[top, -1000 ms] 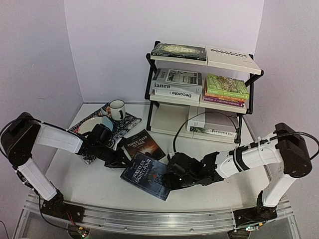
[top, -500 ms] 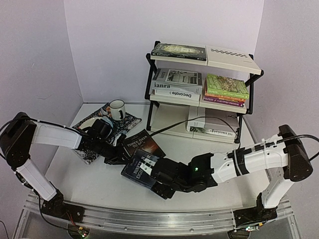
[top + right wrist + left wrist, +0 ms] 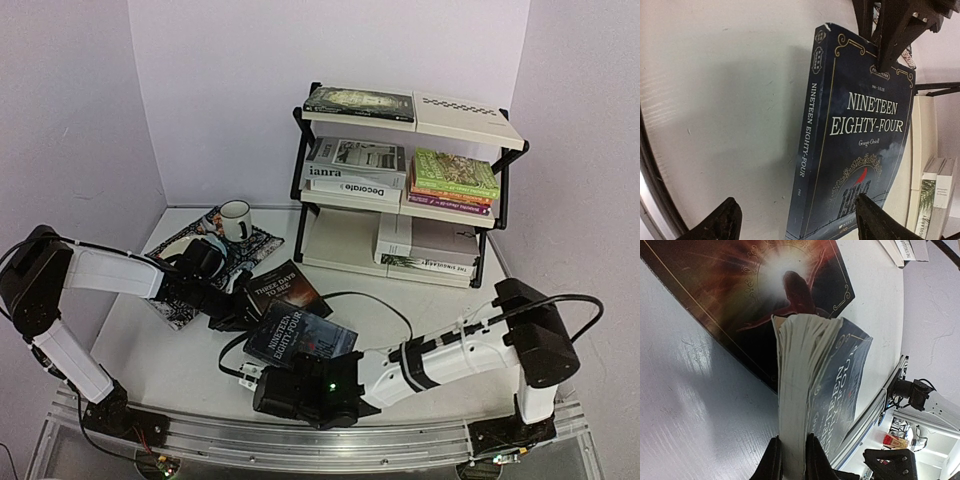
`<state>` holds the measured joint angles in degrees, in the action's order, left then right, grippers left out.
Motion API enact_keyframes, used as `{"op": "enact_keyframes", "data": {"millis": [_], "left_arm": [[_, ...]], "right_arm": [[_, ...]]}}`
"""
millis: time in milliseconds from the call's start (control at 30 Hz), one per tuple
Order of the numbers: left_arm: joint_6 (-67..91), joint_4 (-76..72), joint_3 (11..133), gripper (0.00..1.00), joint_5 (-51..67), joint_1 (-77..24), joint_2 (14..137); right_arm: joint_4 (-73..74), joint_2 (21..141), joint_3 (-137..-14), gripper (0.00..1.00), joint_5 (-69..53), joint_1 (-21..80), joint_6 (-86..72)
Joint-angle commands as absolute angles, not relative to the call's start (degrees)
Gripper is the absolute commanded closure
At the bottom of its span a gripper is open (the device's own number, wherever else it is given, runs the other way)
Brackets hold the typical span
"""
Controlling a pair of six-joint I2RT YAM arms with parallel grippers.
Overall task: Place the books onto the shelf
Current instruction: Pick up the book from the book pile, then pass from the left arm to the right
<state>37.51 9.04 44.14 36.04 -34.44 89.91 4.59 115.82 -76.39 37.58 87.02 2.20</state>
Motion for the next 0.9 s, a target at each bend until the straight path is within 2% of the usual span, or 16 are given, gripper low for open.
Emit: {"op": "enact_keyframes", "data": {"millis": [0, 200, 333, 533, 667, 867], "left_arm": [[37.9, 7.5, 46.0, 1.0, 38.8, -34.2, 87.0], [38.1, 7.5, 46.1, 1.0, 39.6, -34.2, 86.8], [38.1, 7.5, 46.5, 1.0, 40.3, -34.2, 86.9], [39.1, 7.5, 47.9, 1.0, 41.3, -34.2, 85.8], [39.8, 7.6, 48.9, 0.99, 41.8, -34.2, 84.0], [40.7, 7.7, 50.6, 0.94, 43.2, -34.2, 80.4]], "right_arm": [[7.5, 119.2, -79.8, 0.24, 48.0, 86.8, 2.7], [7.5, 122.4, -80.8, 0.28, 53.3, 86.8, 2.8], [7.5, 123.0, -81.2, 0.4, 54.9, 86.9, 3.6], [7.3, 122.1, -82.1, 0.77, 59.4, 87.2, 5.7], [7.3, 117.4, -80.3, 1.0, 61.5, 87.2, 6.4], [7.3, 107.2, -77.2, 1.0, 62.1, 87.2, 10.2]]}}
